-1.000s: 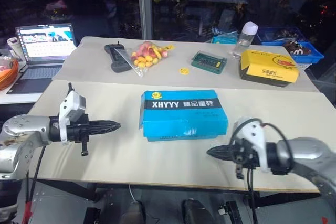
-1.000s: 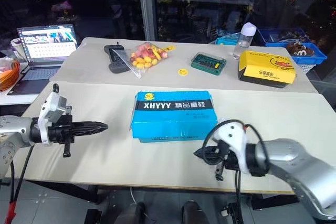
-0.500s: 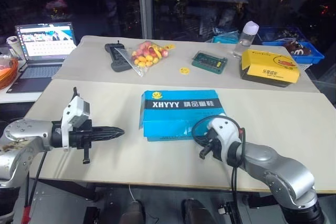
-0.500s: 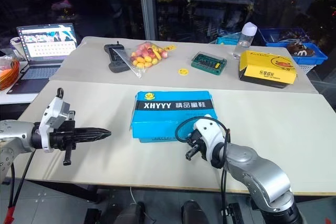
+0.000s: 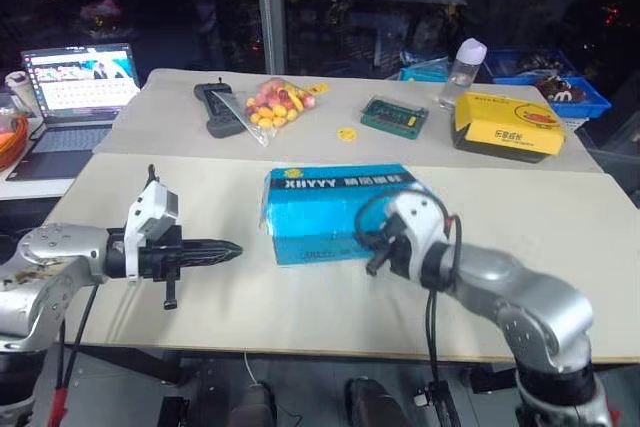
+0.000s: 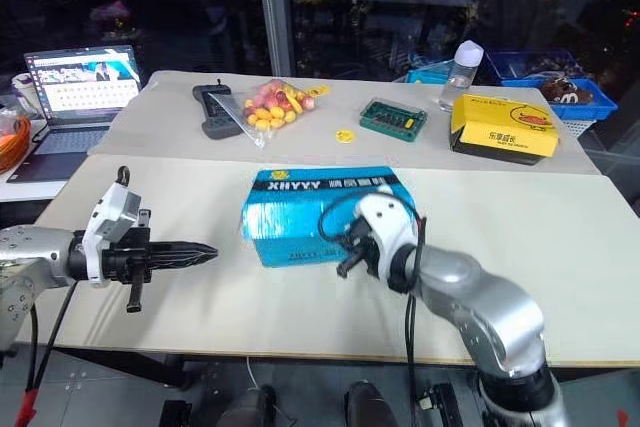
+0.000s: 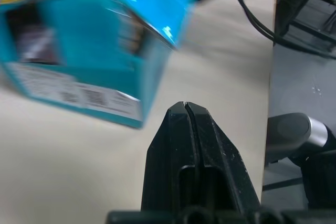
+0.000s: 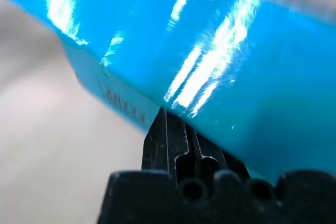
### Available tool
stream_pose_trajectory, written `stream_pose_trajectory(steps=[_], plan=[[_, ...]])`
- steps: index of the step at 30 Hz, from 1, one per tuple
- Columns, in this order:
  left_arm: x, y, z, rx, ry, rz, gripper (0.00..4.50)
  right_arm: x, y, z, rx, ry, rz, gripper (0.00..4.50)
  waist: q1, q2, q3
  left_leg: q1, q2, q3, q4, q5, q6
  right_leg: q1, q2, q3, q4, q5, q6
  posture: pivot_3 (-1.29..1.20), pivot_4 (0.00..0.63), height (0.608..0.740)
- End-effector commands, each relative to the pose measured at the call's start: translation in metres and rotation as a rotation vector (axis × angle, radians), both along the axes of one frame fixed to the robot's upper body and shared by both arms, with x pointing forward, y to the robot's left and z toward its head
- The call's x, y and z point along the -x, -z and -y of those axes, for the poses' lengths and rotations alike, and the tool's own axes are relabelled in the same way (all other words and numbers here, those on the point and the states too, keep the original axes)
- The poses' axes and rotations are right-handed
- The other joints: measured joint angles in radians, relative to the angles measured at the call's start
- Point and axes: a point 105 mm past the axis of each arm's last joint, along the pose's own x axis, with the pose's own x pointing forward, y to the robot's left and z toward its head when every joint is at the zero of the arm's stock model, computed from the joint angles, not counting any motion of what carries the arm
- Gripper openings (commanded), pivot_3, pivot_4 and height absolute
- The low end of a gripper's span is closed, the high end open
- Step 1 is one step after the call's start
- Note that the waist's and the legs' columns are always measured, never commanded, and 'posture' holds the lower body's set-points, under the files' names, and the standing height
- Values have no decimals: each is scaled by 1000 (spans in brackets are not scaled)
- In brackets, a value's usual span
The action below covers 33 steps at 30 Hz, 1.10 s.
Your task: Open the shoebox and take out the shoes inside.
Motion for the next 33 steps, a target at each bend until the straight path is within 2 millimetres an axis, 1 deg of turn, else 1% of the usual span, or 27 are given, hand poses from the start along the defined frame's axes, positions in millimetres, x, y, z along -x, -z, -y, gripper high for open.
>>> stream_pose_trajectory(steps=[1, 2, 3, 4, 5, 6, 7, 8, 10, 12, 13, 15, 18, 20, 22, 24, 25, 26, 27, 28, 29, 33], plan=[[1, -5, 6, 3, 23, 35, 0, -47, -49, 4, 16, 50, 185, 63, 0, 0, 0, 0, 0, 0, 0, 0, 0, 1, 0, -1, 0, 0, 0, 0, 150, 740], [2, -5, 7, 7, 28, 34, 0, -68, -76, 4, -2, 83, 251, 63, -4, 0, 0, 2, 0, 0, 0, 0, 0, 1, 0, 0, 0, 0, 0, 0, 150, 740], [2, -4, 9, 10, 32, 34, 0, -80, -96, 3, -14, 99, 296, 63, -8, 0, 1, 2, 0, 0, 0, 0, 0, 1, 0, 0, 0, 1, -1, 0, 150, 740], [3, -4, 10, 10, 36, 34, 0, -87, -113, 0, -38, 93, 324, 63, -11, 0, 1, 2, 0, 1, -1, 0, 0, 1, 0, 0, -1, 2, -1, 0, 150, 740], [3, -4, 11, 11, 38, 36, 0, -89, -124, -4, -57, 71, 339, 63, -12, 0, 1, 1, 0, 1, -2, 0, 0, 0, 0, 0, -2, 2, 0, 0, 150, 740], [3, -5, 11, 14, 36, 39, 0, -89, -132, -9, -61, 37, 360, 63, -12, 0, 1, 1, 1, 0, -2, 0, 0, 1, 0, -1, -1, 1, -1, 0, 150, 740], [2, -5, 11, 14, 31, 44, 0, -90, -137, -13, -70, 20, 364, 63, -13, 0, 1, 1, 1, 0, -2, 0, 1, 0, 0, -1, 0, 3, 2, 0, 150, 740], [2, -5, 11, 16, 26, 46, 0, -93, -138, -15, -68, 18, 364, 63, -13, 0, 1, 0, 1, 0, -4, 0, 1, 0, 0, -2, 0, 4, 3, 0, 150, 740], [2, -6, 10, 23, 17, 48, 0, -102, -127, -14, -15, 42, 339, 63, -14, 0, 1, -1, 1, 0, -5, -1, 2, 0, 0, -2, 0, 3, 1, 0, 150, 740], [4, -5, 11, 21, 16, 48, 0, -105, -105, -13, 52, 29, 298, 63, -11, 0, 1, -4, 0, -1, -5, -3, 3, -2, 0, -3, 0, 2, 1, 0, 150, 740], [5, -4, 11, 20, 13, 48, 0, -103, -96, -12, 66, 8, 267, 63, -9, 0, 1, -7, 0, -1, -5, -3, 3, -5, 0, -3, 0, 2, 1, 0, 150, 740], [5, -2, 11, 20, 8, 47, 0, -91, -85, -14, 91, -67, 231, 63, -6, 0, 1, -14, 0, -1, -5, -3, 3, -11, 0, -3, 1, 2, 1, 0, 150, 740], [6, -3, 10, 22, 2, 48, 0, -69, -82, -13, 121, -176, 184, 63, 6, 2, 3, -19, 0, -1, -3, -3, 3, -17, 0, -3, 5, 2, 1, 0, 150, 740], [6, -3, 10, 23, 1, 50, 0, -59, -81, -8, 160, -217, 128, 63, 7, 4, 4, -20, 0, -1, 0, -3, 3, -20, 0, -2, 9, 2, 1, 0, 150, 740], [6, -5, 10, 24, 1, 53, 0, -53, -81, 1, 208, -233, 61, 63, 8, 4, 4, -19, 0, -1, 1, -3, 3, -20, 0, -2, 13, 2, 0, 0, 150, 740], [7, -6, 11, 25, 5, 52, 0, -48, -80, 7, 243, -246, 15, 582, 8, 4, 5, -15, 0, -1, 1, -2, 5, -18, 0, -2, 13, 1, -1, 0, 150, 740], [9, -6, 12, 23, 14, 49, 0, -43, -78, 9, 270, -271, -2, 701, 7, 4, 5, -12, 0, 0, 1, -2, 5, -16, 0, -3, 13, -1, 1, 0, 150, 740], [10, -5, 13, 23, 22, 45, 0, -38, -74, 11, 323, -303, -19, 1073, 7, 4, 5, -9, 0, 0, 1, -2, 5, -13, 0, -2, 13, -4, 4, 0, 150, 740], [11, -4, 14, 23, 27, 42, 0, -35, -69, 14, 367, -317, -37, 1514, 7, 4, 5, -7, 0, 0, 1, -2, 4, -12, 0, -2, 13, -5, 1, 0, 150, 740], [11, -4, 14, 24, 28, 41, 0, -35, -62, 18, 413, -324, -56, 1783, 7, 4, 5, -7, 0, 0, 1, -2, 4, -12, 0, -2, 13, -7, -3, 0, 150, 740], [11, -3, 15, 26, 27, 41, 0, -36, -55, 22, 444, -327, -71, 2095, 6, 4, 5, -6, 0, 1, 1, -2, 4, -12, 0, -2, 13, -7, -3, 0, 150, 740], [10, -3, 17, 32, 26, 44, 0, -45, -34, 28, 495, -319, -113, 3454, 5, 4, 5, -6, 0, 1, 2, -2, 4, -12, 0, -1, 15, -6, -4, 0, 150, 740]])
